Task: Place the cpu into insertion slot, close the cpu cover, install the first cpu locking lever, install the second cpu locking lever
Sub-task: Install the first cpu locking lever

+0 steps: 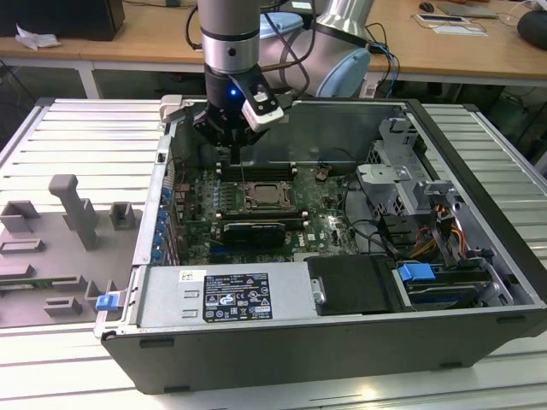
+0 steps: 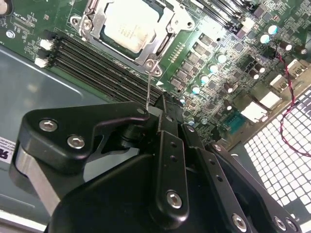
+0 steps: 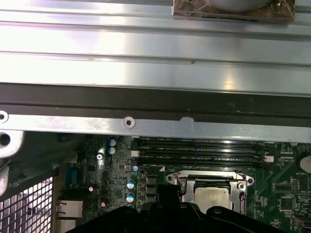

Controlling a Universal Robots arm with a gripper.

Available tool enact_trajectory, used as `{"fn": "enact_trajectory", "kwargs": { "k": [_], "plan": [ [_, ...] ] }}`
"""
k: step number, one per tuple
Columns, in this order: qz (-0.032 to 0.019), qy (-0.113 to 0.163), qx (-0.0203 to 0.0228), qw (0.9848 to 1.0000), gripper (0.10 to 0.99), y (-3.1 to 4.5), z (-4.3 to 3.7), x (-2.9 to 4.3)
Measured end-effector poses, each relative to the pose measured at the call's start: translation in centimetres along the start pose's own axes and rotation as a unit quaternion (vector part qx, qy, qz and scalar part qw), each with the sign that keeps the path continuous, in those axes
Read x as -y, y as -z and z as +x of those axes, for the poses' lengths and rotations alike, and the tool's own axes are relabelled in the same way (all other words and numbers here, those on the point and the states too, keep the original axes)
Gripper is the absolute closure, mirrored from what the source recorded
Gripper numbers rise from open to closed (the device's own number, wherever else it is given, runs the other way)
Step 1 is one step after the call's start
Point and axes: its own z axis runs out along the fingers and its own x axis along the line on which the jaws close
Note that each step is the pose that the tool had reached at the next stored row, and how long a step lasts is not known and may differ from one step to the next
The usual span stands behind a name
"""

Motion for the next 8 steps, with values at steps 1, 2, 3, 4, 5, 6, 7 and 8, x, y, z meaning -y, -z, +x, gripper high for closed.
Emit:
{"fn": "enact_trajectory", "kwargs": {
  "k": [1, 2, 3, 4, 5, 6, 7, 8],
  "plan": [
    [0.0, 0.0, 0.0, 1.0, 0.98, -0.01, -0.06, 0.0],
    [0.0, 0.0, 0.0, 1.0, 0.98, -0.01, -0.13, 0.0],
    [0.0001, 0.0, 0.0, 1.0, 0.98, -0.01, -0.2, 0.01],
    [0.0001, 0.0, 0.0, 1.0, 0.98, -0.02, -0.34, 0.01],
    [0.0002, 0.0, 0.0, 1.0, 0.98, -0.02, -0.39, 0.01],
    [0.0001, 0.0, 0.0, 1.0, 0.98, -0.03, -0.47, 0.02],
    [0.0001, 0.0, 0.0, 1.0, 0.98, -0.03, -0.56, 0.02],
    [0.0001, 0.0, 0.0, 1.0, 0.98, -0.04, -0.62, 0.02]
  ]
}}
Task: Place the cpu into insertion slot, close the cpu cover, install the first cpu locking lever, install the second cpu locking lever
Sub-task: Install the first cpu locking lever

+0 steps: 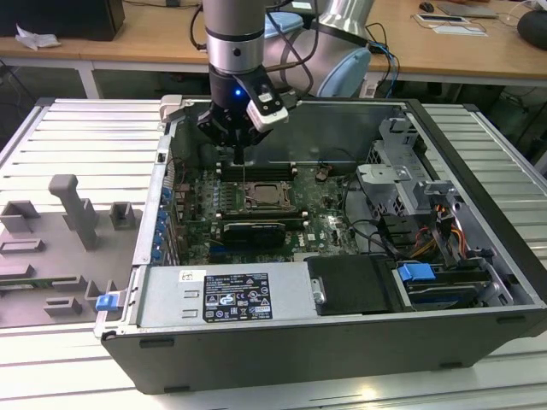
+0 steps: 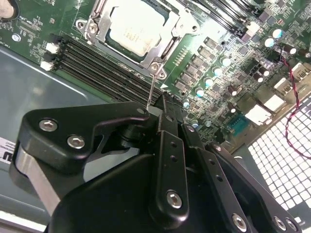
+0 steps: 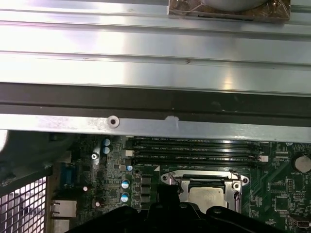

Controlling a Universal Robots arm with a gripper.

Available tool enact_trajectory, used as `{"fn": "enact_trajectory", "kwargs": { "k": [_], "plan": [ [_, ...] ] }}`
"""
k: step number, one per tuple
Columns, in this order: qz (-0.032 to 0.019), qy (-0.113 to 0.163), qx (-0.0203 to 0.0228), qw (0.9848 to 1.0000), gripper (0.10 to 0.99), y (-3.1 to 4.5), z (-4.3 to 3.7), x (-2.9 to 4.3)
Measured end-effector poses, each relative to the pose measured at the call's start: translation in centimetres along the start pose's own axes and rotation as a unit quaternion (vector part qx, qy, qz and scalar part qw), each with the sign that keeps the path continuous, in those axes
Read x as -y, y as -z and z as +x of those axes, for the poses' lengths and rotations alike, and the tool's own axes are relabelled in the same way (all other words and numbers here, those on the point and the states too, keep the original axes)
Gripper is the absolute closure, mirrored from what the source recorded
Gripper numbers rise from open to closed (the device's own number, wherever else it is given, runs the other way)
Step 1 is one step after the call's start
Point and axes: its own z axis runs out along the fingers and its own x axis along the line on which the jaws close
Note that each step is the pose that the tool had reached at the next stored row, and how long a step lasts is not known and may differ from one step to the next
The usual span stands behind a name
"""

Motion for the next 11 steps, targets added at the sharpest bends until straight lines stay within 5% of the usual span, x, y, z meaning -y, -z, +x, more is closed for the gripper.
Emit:
{"fn": "enact_trajectory", "kwargs": {
  "k": [11],
  "plan": [
    [0.0, 0.0, 0.0, 1.0, 0.98, -0.04, -0.68, 0.03]
  ]
}}
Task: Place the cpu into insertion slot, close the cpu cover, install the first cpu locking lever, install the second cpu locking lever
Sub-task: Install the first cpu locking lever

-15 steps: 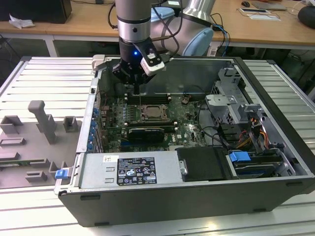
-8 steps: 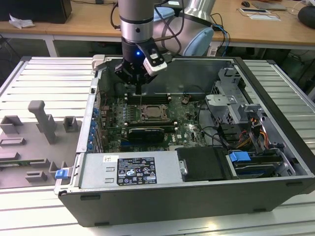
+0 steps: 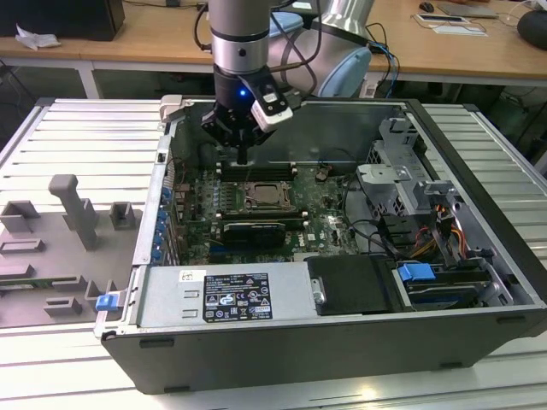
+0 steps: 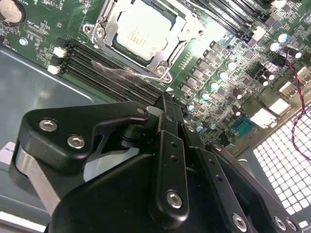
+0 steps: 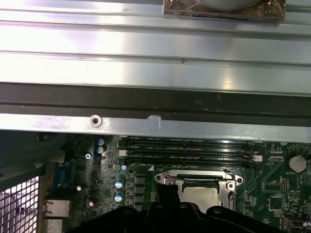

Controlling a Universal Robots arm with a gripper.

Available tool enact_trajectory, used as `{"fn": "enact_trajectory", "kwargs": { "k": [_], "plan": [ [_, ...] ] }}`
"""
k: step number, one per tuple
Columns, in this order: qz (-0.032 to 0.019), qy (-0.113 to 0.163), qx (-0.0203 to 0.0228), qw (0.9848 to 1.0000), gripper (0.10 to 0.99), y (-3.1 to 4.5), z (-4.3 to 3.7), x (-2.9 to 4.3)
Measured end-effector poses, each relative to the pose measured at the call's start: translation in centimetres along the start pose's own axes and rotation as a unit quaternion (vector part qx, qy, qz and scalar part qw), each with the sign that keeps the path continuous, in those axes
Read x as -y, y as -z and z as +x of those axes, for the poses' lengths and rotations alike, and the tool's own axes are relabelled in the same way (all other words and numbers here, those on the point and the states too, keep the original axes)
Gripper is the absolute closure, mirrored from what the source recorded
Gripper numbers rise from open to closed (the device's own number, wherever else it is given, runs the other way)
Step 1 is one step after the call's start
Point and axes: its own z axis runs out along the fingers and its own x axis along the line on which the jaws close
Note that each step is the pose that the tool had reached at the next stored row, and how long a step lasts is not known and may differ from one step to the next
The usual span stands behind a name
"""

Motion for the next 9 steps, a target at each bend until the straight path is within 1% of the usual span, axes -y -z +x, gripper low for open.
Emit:
{"fn": "enact_trajectory", "kwargs": {
  "k": [9],
  "plan": [
    [0.0, 0.0, 0.0, 1.0, 0.98, -0.01, -0.57, 0.02]
  ]
}}
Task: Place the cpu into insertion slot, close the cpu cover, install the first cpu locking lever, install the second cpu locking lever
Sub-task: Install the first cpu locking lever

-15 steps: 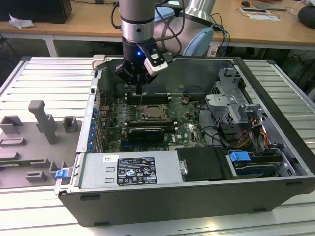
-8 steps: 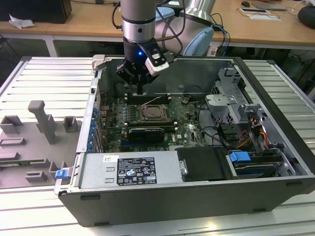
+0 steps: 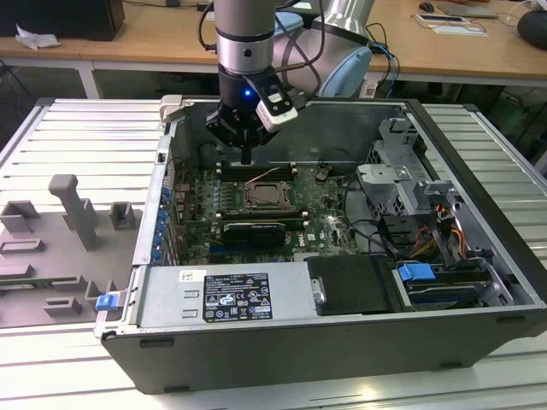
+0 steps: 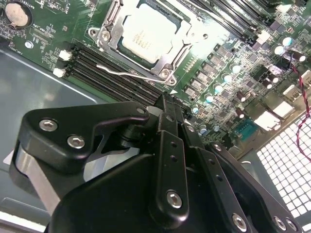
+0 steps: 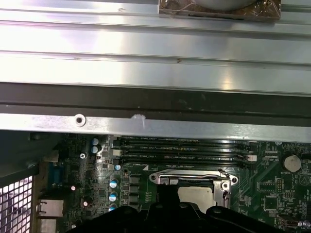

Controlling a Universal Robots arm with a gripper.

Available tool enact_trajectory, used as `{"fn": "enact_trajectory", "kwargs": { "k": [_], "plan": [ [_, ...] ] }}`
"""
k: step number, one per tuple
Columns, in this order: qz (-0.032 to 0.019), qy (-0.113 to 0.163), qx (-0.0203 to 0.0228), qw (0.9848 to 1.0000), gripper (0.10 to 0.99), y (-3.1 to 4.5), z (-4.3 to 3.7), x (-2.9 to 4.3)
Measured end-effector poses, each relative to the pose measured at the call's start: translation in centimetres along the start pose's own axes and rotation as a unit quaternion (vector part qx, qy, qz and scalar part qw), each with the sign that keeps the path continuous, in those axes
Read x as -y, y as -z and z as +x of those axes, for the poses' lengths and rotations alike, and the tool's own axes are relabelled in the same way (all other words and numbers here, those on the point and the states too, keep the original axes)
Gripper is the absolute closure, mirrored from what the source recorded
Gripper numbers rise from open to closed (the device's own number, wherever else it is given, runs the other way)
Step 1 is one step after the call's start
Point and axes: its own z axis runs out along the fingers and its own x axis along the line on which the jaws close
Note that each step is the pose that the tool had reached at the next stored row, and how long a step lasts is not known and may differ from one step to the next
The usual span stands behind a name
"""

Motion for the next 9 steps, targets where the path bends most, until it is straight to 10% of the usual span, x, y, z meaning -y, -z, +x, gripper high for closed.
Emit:
{"fn": "enact_trajectory", "kwargs": {
  "k": [9],
  "plan": [
    [0.0, 0.0, 0.0, 1.0, 0.98, -0.01, -0.43, 0.02]
  ]
}}
